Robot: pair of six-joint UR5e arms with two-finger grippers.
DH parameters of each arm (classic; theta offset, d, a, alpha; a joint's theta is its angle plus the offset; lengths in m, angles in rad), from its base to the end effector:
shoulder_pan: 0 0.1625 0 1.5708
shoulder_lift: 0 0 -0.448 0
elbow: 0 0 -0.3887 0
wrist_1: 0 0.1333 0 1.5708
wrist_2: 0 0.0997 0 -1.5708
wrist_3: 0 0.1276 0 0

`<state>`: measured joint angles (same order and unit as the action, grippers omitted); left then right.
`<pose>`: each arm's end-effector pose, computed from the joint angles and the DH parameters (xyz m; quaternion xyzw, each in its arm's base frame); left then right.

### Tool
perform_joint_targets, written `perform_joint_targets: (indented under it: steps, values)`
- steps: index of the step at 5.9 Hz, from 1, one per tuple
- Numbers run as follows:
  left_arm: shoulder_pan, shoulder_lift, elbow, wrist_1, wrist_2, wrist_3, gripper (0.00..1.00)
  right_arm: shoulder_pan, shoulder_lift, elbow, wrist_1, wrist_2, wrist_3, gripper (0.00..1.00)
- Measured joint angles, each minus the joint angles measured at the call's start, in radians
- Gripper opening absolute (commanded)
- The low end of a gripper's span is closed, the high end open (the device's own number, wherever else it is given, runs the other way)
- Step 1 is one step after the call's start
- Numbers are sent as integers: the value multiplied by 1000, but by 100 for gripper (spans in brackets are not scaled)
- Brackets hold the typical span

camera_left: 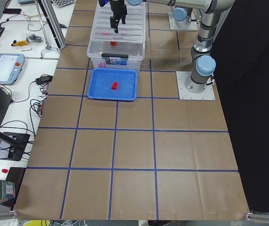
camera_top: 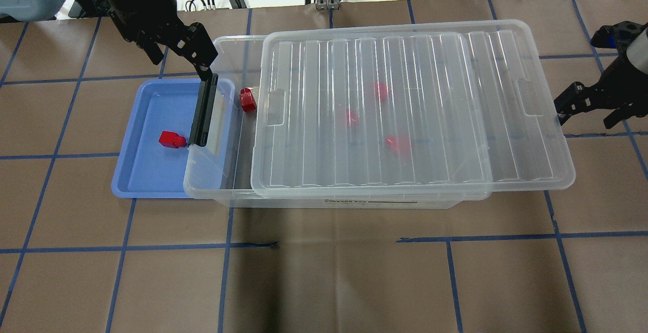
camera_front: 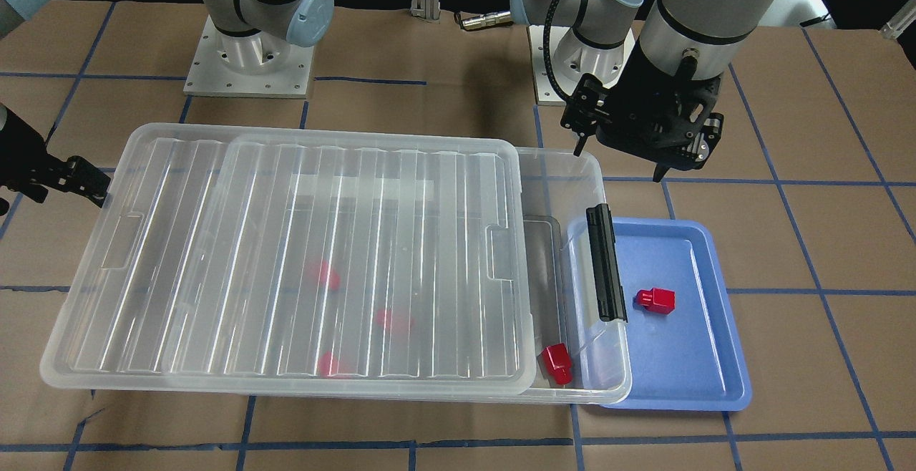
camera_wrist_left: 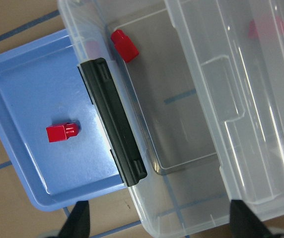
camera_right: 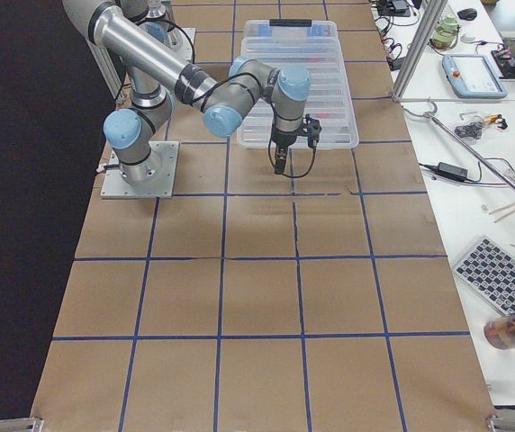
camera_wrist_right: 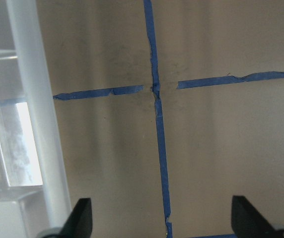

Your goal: Place red block in blue tray from box

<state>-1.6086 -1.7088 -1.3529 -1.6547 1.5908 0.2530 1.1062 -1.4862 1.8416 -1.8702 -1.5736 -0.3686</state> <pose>-0.1514 -0.5429 0.5093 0.1449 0.9894 0.0031 0.0097 -0.1028 -0.5018 0.3407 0.0479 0.9985 0.0262 0.0100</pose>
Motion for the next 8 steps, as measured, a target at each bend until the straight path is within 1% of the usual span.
perform_joint_targets:
  steps: [1, 3, 5, 8]
  values:
    - [3, 14, -3, 52, -3, -107, 98, 16, -1, 0, 0, 1, 8, 100]
    - [4, 53, -38, 80, 3, -232, 98, 50, -2, 0, 0, 1, 37, 100]
    - [2, 74, -60, 71, 5, -260, 98, 105, -3, -1, -1, 2, 96, 100]
    - [4, 79, -67, 69, 0, -255, 98, 123, -5, 1, 1, 41, 129, 100]
